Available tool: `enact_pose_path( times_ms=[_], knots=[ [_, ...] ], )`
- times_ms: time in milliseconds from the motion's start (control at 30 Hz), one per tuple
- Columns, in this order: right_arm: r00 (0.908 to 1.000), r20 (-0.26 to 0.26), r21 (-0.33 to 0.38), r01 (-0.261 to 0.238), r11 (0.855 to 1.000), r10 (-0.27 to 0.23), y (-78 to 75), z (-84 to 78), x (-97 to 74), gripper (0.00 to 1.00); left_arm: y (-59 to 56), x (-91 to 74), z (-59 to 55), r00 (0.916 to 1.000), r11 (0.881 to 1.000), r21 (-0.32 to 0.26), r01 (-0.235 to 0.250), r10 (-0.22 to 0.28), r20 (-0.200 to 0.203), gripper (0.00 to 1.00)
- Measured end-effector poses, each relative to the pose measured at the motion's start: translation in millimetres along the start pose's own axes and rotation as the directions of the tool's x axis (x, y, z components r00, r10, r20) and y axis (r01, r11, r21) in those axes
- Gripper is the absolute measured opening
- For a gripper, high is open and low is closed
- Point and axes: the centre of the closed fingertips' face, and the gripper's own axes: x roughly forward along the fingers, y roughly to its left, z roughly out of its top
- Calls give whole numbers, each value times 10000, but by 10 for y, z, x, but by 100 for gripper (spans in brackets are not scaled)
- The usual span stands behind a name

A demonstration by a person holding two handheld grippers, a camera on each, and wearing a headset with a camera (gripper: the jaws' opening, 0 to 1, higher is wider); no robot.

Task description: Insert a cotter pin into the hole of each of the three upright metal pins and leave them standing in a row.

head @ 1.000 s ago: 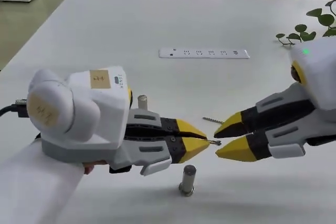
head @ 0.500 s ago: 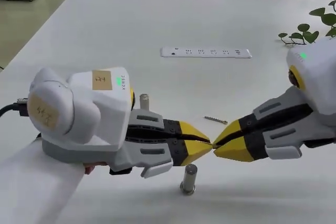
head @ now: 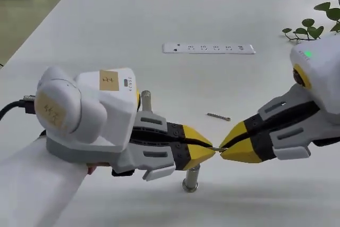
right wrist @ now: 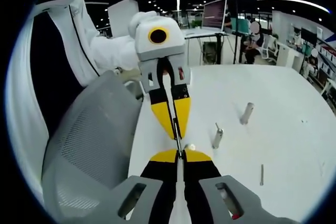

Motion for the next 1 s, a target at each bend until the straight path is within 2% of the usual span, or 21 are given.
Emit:
enact_pose_path(
  times_ms=[133,300,333,367,433,533,567,633,767,900,1000],
  knots=[
    [9999,-104,-96,67,9999,-68,-6,8,9,0,3,-13,-6,9999,9998,-173,-71,72,72,0],
    [9993,-351,-265,108,9996,-117,-12,-2,24,0,36,-10,-16,9997,9997,-75,-251,251,50,1],
    [9992,-370,-269,115,9996,-125,-13,-4,25,0,42,-8,-22,9996,9995,-139,-271,271,34,2],
    [9988,-455,-266,180,9995,-192,-26,-19,27,0,85,-8,-44,9987,9964,-689,-497,503,60,2],
    [9974,-640,-137,325,9994,-333,-69,-75,27,0,113,-15,-69,9985,9961,-713,-520,529,112,5],
    [9952,-858,9,464,9989,-462,-103,-161,21,0,124,-15,-148,9977,9958,-623,-665,654,-200,17],
    [9936,-999,79,535,9985,-524,-112,-216,16,0,127,-13,-202,9966,9957,-550,-745,724,-402,19],
    [9919,-1123,113,607,9981,-590,-118,-266,10,0,132,-12,-250,9956,9955,-524,-792,764,-541,22],
    [9872,-1419,152,759,9970,-730,-130,-375,21,0,135,10,-331,9948,9950,-619,-783,739,-707,23],
    [9788,-1826,189,975,9951,-924,-155,-507,54,0,129,58,-449,9913,9968,-470,-649,590,-1175,22],
    [9740,-2022,152,1073,9941,-1020,-159,-578,84,0,163,83,-498,9907,9956,-605,-712,635,-1204,20]
  ],
)
